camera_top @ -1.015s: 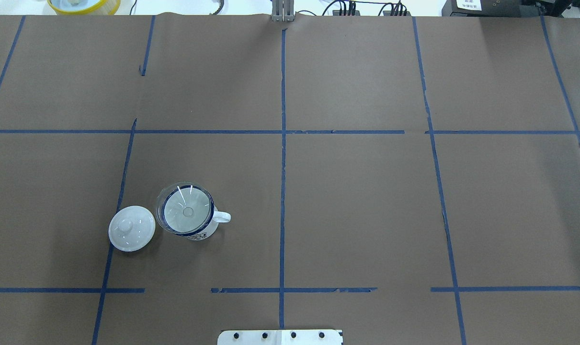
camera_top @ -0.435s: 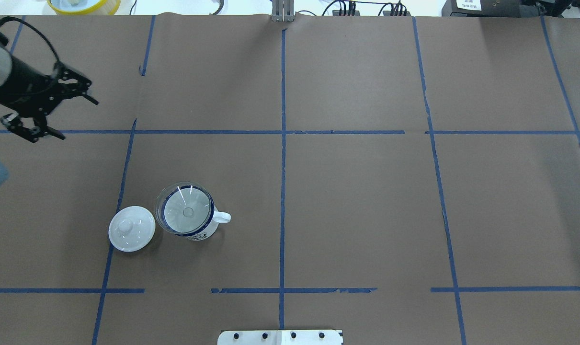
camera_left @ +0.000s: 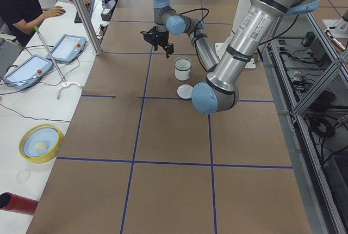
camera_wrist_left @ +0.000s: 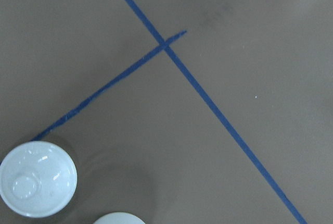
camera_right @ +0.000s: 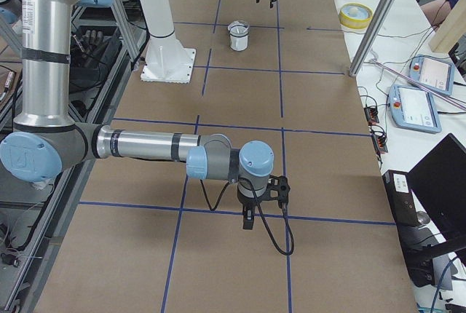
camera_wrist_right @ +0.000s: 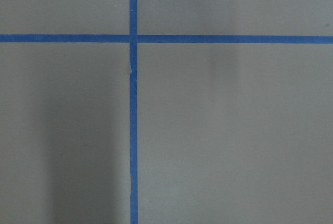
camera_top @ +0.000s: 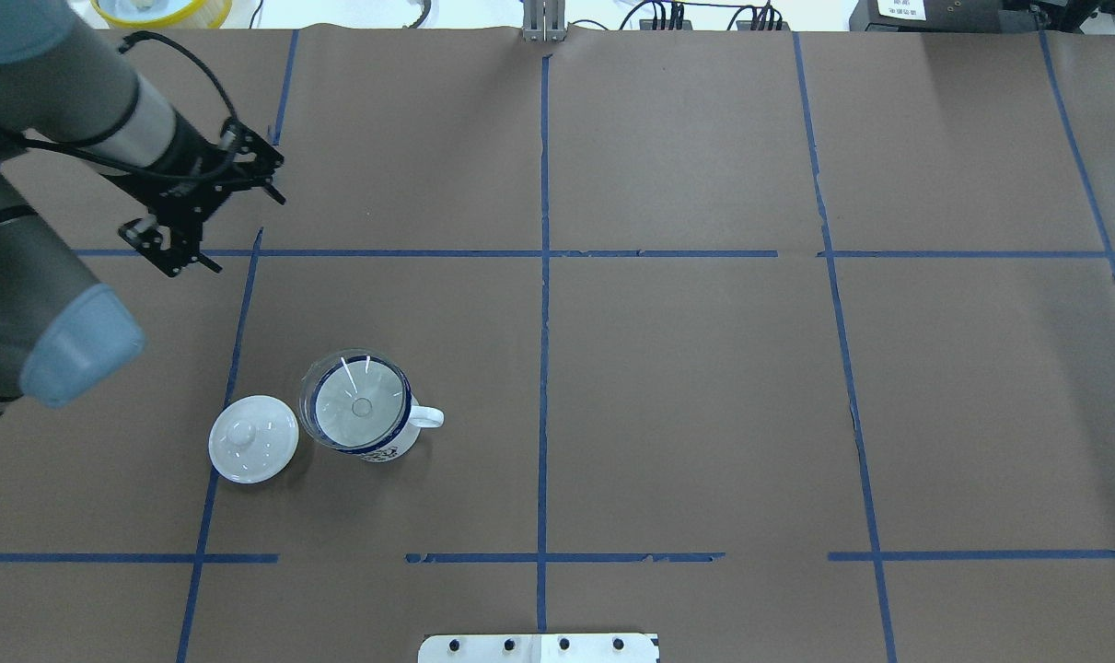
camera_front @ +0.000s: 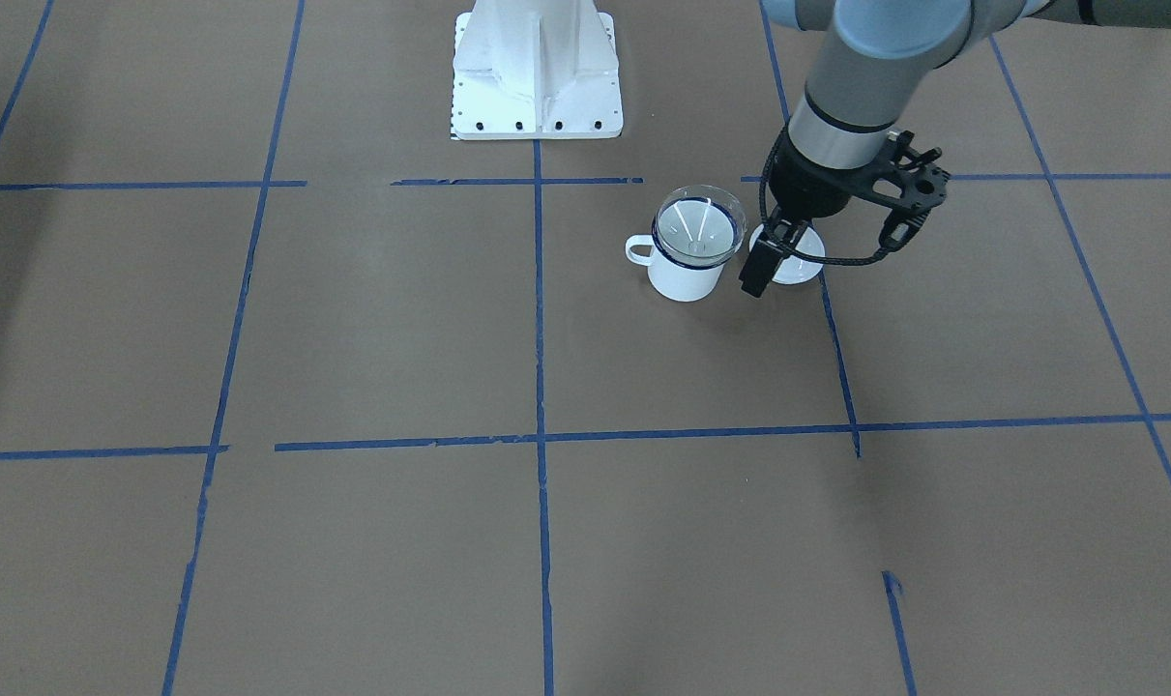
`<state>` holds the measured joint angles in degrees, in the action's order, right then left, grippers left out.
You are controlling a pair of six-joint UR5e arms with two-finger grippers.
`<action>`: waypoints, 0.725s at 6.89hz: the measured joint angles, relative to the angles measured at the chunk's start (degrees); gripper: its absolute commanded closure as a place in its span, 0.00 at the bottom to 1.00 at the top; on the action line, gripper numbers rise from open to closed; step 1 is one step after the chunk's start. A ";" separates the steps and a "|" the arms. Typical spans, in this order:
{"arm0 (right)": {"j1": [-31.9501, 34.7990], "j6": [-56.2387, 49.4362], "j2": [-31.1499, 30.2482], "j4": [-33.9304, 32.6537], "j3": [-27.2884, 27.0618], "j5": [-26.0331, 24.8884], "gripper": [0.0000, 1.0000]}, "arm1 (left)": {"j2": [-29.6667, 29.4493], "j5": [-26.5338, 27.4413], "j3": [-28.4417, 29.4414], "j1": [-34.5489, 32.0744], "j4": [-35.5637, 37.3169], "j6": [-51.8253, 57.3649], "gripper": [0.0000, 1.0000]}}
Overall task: Remove funnel from cup
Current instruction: 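Move the left gripper over the clear glass funnel in the mug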
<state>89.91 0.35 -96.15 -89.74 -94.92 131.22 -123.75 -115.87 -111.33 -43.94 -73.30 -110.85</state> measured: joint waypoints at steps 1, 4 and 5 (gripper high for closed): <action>0.00 0.00 0.00 0.00 0.00 0.00 0.00 | -1.62 3.12 0.65 3.52 1.71 -2.65 0.12; 0.00 0.00 0.00 0.00 0.00 0.00 0.00 | -2.66 5.97 3.66 9.31 3.76 -5.61 0.22; 0.00 0.00 0.00 0.00 0.00 0.00 0.00 | -2.98 6.35 4.79 9.87 3.78 -5.73 0.27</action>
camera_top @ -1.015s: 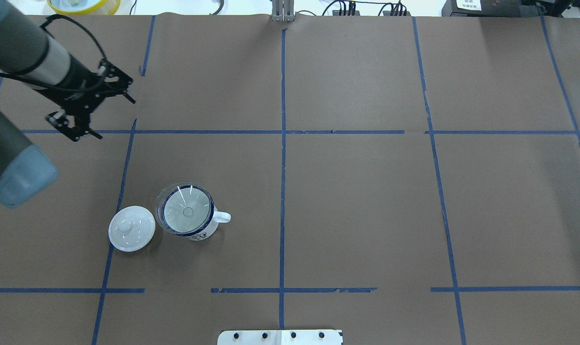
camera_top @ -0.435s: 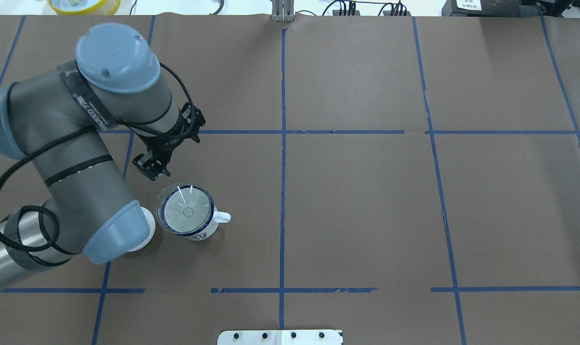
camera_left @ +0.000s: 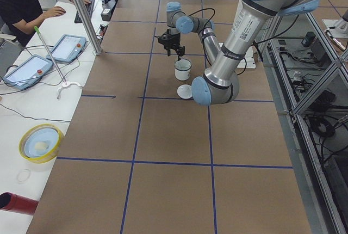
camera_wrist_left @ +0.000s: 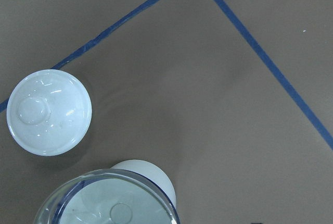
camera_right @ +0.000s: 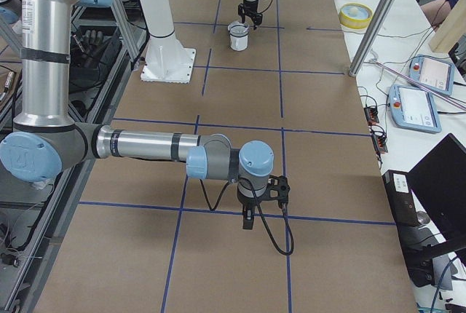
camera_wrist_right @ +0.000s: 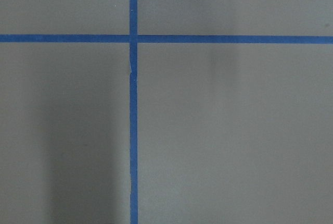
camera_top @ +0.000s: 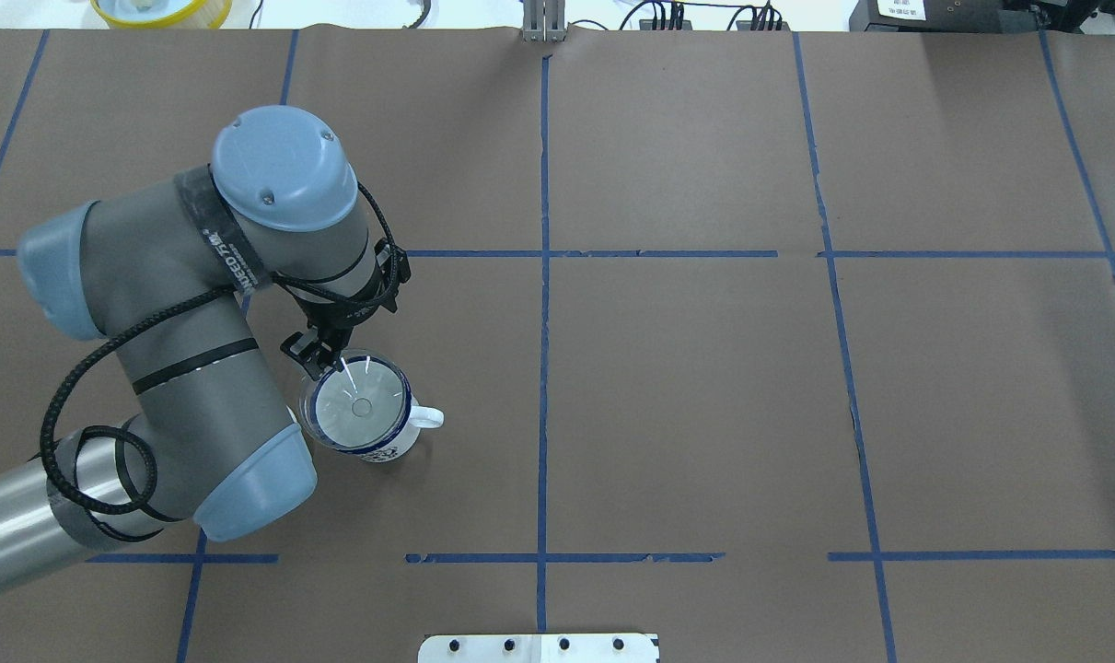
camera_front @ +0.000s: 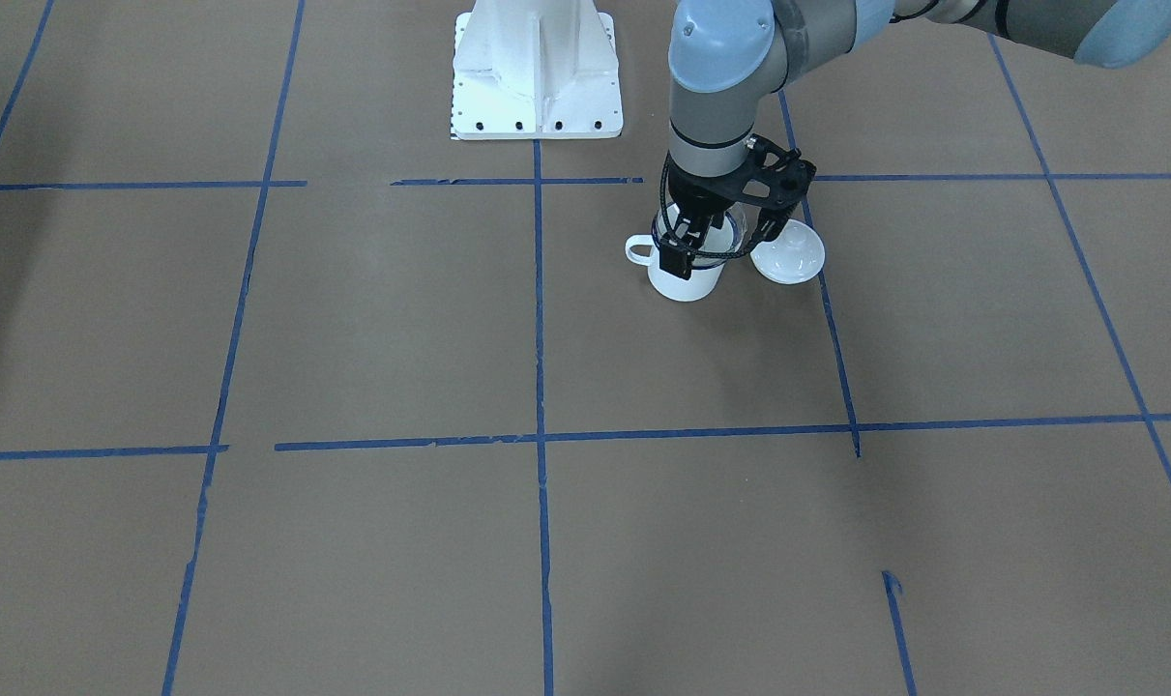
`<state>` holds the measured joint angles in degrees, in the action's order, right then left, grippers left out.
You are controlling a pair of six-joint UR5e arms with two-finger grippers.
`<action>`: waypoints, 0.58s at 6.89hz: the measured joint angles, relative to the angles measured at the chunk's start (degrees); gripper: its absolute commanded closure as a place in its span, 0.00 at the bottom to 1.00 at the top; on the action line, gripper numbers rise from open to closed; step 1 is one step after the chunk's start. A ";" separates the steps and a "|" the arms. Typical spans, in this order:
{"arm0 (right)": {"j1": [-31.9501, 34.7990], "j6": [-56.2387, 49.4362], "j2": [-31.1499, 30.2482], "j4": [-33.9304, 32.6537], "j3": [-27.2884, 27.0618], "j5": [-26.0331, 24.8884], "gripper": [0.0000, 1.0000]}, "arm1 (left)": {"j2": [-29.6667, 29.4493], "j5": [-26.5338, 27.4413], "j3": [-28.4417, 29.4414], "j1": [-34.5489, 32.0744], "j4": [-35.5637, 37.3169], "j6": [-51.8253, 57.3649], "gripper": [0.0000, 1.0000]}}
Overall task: Remove funnel from cup
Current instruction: 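Move the left gripper over the clear glass funnel in the mug, then lower the left gripper and close it on the funnel stem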
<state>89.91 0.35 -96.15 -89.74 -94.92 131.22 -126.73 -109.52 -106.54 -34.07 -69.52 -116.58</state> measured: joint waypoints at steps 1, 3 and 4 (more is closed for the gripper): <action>0.00 0.00 0.00 0.00 0.00 0.00 0.00 | -0.22 0.57 0.62 0.54 -0.01 -0.04 0.37; 0.00 0.00 0.00 0.00 0.00 0.00 0.00 | -0.41 1.06 0.97 1.35 -0.10 -0.08 0.50; 0.00 0.00 0.00 0.00 0.00 0.00 0.00 | -0.42 1.09 1.03 1.78 -0.14 -0.11 0.50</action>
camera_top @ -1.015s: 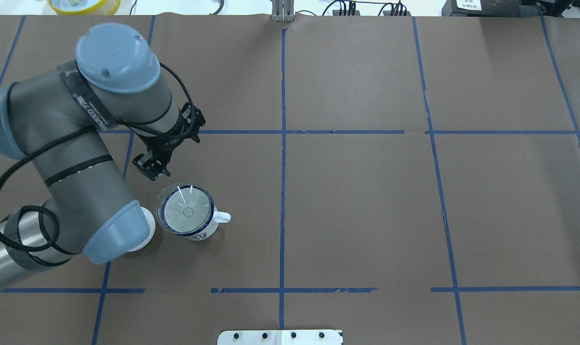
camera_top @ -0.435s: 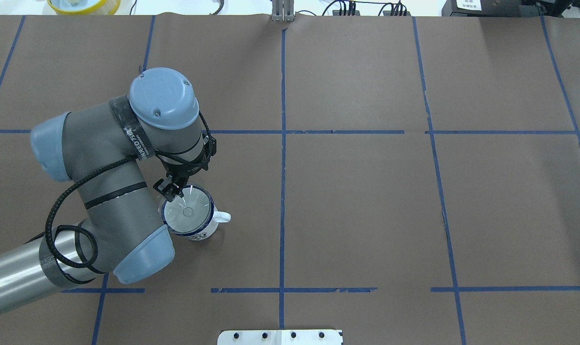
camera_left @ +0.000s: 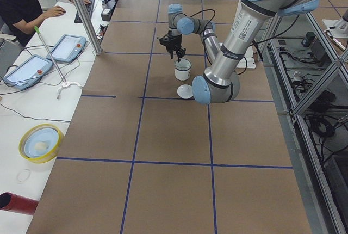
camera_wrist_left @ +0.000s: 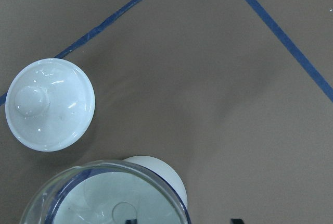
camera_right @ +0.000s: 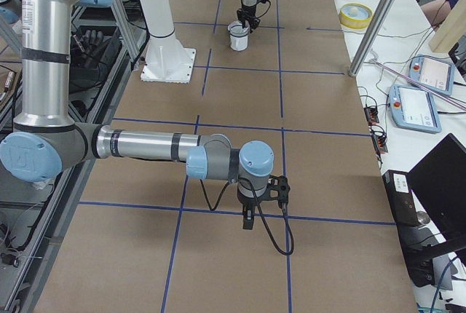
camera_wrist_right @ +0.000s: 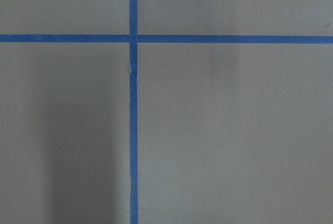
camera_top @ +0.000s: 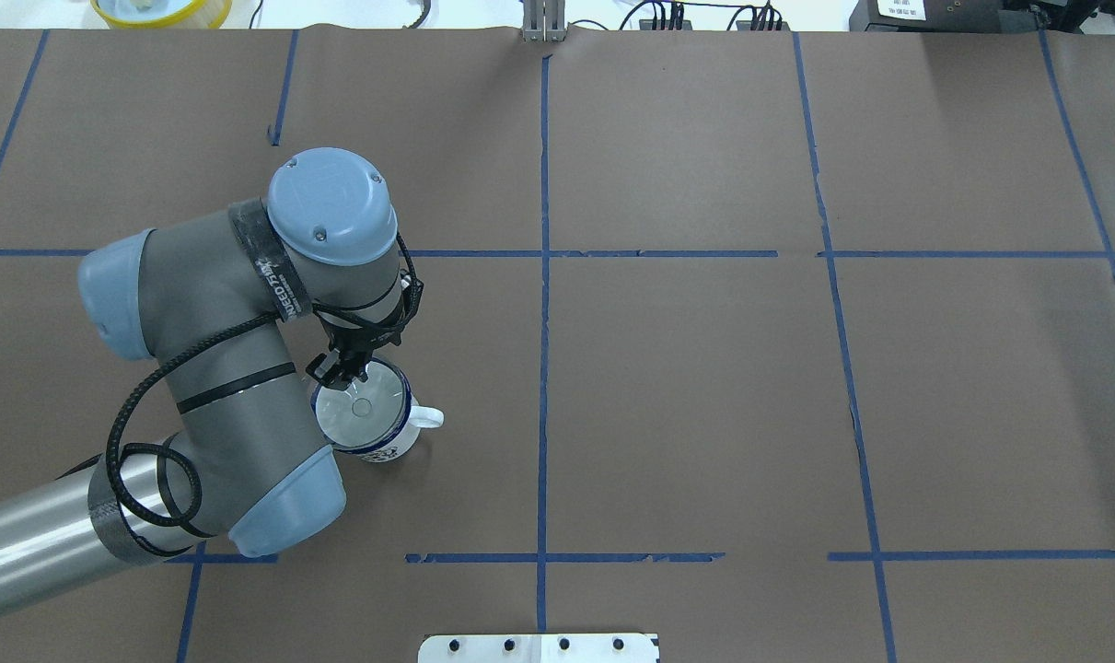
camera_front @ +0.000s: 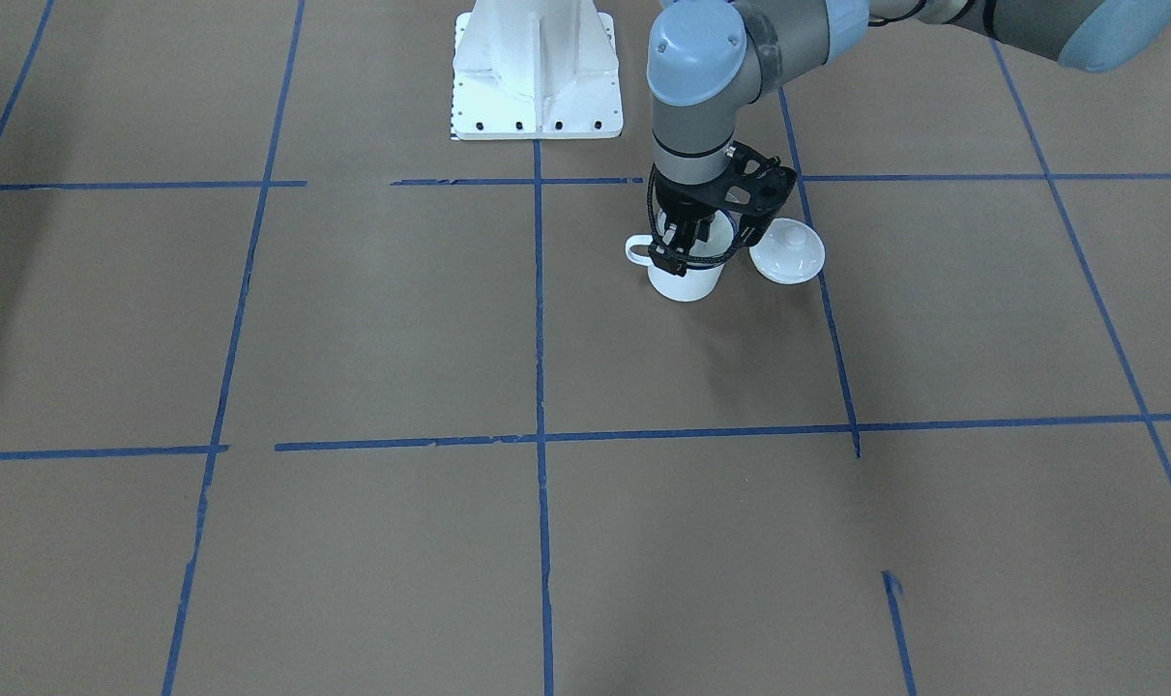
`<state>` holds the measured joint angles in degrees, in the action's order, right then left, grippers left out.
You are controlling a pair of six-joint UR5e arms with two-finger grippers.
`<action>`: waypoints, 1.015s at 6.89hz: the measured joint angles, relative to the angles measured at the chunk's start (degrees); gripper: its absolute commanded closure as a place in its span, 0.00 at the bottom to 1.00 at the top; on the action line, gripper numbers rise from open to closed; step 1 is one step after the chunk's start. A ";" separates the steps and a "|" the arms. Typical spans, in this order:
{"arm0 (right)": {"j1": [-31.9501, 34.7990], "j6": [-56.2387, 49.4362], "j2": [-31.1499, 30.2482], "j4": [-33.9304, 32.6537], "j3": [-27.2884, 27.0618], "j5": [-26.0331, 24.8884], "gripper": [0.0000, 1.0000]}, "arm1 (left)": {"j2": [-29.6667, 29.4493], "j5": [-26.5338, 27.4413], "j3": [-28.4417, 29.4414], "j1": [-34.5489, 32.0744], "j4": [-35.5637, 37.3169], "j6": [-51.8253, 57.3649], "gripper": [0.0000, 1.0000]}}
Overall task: Remove funnel from cup
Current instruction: 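Lower the left gripper and close it on the funnel stem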
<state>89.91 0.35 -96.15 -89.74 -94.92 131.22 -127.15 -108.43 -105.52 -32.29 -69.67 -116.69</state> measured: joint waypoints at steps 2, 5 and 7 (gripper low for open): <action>0.00 0.00 0.00 0.00 0.00 0.00 0.00 | 0.10 -0.01 0.04 0.76 -0.03 -0.02 0.71; 0.00 0.00 0.00 0.00 0.00 0.00 0.00 | -0.04 -0.08 -0.09 1.07 -0.01 -0.08 1.00; 0.00 0.00 0.00 0.00 0.00 0.00 0.00 | -0.80 -0.08 -1.04 1.05 1.62 0.13 1.00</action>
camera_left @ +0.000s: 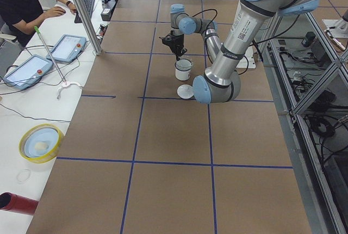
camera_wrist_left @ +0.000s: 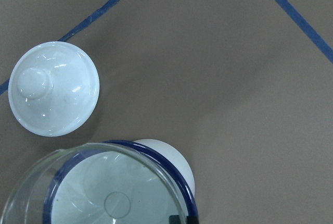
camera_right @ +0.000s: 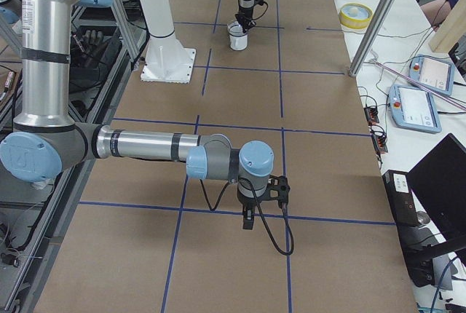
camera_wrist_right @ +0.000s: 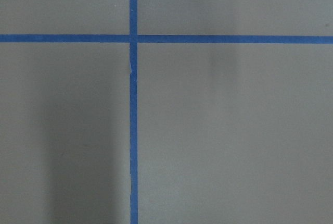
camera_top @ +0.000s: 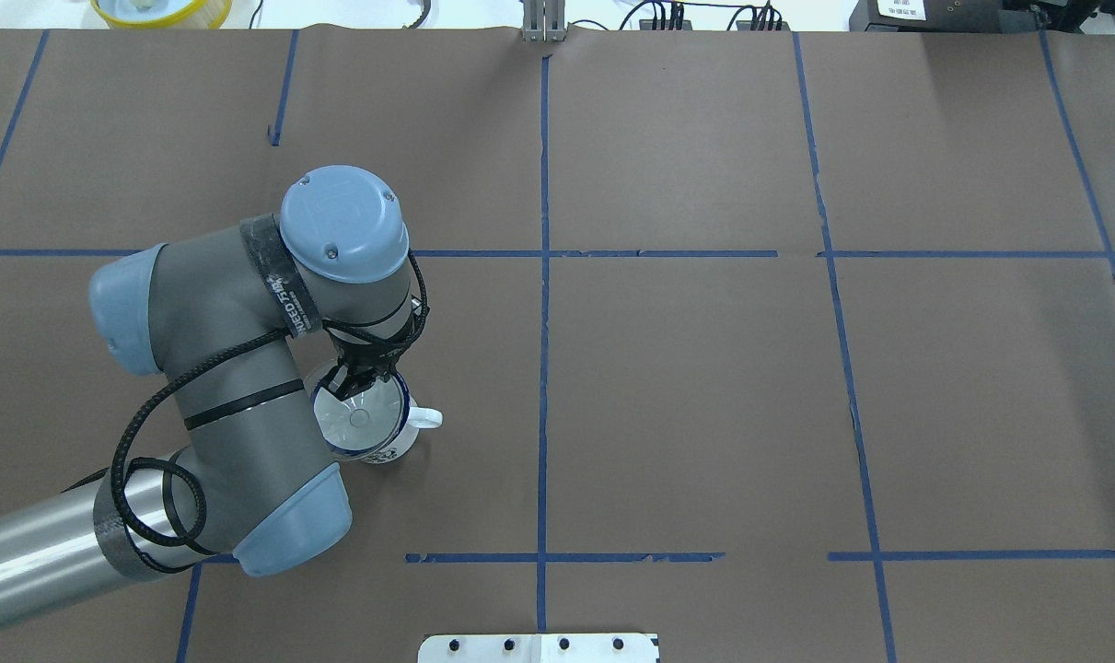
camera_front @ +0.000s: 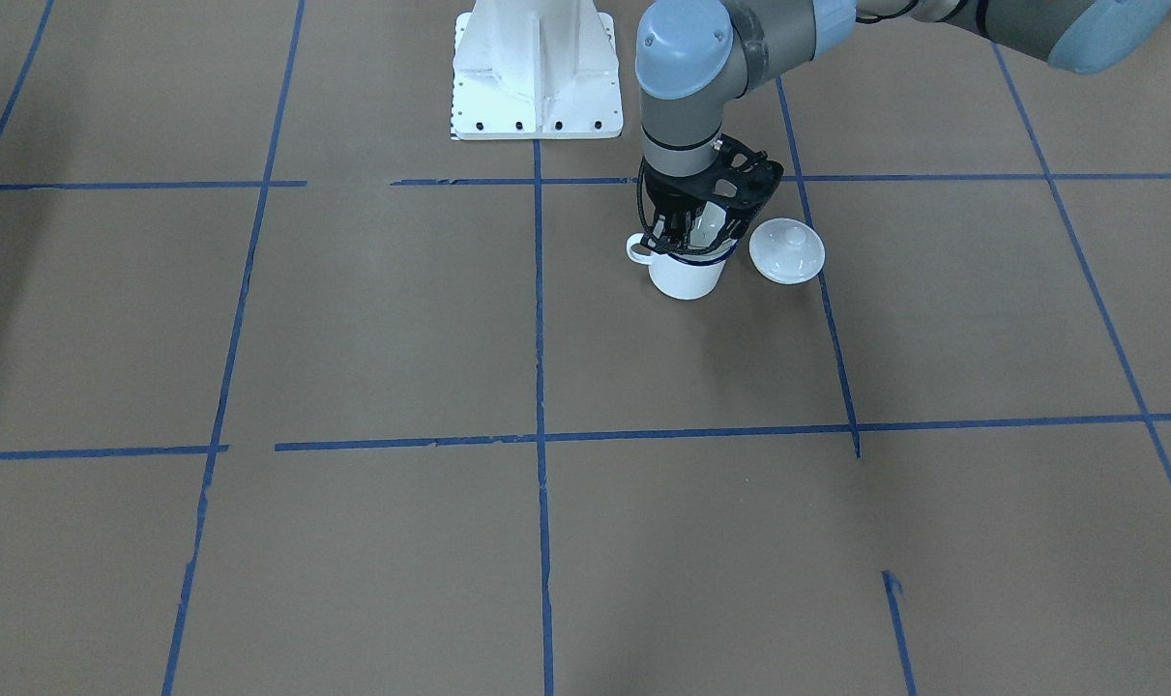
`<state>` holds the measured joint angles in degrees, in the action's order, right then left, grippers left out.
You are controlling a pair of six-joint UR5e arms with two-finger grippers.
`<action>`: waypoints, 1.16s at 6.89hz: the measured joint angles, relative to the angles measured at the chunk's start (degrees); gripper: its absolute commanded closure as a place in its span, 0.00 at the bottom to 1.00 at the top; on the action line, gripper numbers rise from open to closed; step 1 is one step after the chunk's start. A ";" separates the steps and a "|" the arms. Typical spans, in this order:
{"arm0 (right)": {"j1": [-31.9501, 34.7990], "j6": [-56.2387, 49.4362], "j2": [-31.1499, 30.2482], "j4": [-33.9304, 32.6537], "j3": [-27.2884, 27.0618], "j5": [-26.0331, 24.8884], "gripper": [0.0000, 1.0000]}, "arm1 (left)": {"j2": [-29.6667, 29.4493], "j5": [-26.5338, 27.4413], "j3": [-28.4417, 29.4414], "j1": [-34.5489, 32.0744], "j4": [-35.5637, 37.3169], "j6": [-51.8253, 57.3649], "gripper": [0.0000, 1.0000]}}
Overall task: Remove funnel from cup
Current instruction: 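Lower the left gripper and close it on the funnel stem, then lift the funnel out of the mug with the left gripper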
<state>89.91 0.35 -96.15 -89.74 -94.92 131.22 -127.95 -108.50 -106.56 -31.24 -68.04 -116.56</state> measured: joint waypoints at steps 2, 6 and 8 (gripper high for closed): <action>0.00 0.00 0.00 0.00 0.00 0.00 0.00 | -4.64 2.75 -3.14 -1.78 7.49 0.56 1.00; 0.00 0.00 0.00 0.00 0.00 0.00 0.00 | -7.30 9.81 4.40 -13.78 -13.03 3.39 1.00; 0.00 0.00 0.00 0.00 0.00 0.00 0.00 | -4.60 9.96 17.37 -17.19 -40.09 1.58 1.00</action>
<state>89.91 0.35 -96.15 -89.74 -94.92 131.22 -132.55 -98.55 -89.19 -48.43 -108.13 -114.99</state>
